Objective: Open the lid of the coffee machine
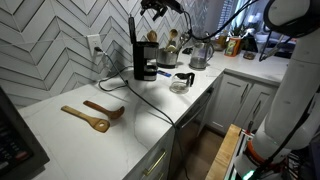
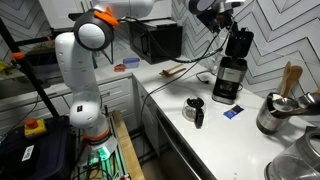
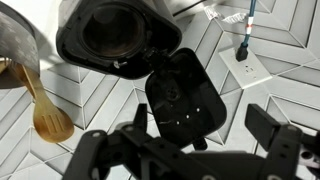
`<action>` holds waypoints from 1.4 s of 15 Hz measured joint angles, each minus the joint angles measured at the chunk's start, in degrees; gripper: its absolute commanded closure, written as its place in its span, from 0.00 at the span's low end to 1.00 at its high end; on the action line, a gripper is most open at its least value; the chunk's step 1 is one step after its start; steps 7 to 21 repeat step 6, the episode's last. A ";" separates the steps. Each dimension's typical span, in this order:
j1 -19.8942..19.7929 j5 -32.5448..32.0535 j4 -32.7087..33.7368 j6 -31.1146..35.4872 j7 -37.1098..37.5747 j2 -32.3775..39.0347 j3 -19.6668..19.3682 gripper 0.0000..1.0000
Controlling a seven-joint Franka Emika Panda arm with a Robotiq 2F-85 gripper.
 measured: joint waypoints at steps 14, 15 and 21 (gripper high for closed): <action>0.27 -3.05 -1.91 0.02 4.51 -1.94 0.17 0.00; 0.27 -3.05 -1.91 0.02 4.51 -1.94 0.17 0.00; 0.27 -3.05 -1.91 0.02 4.51 -1.94 0.17 0.00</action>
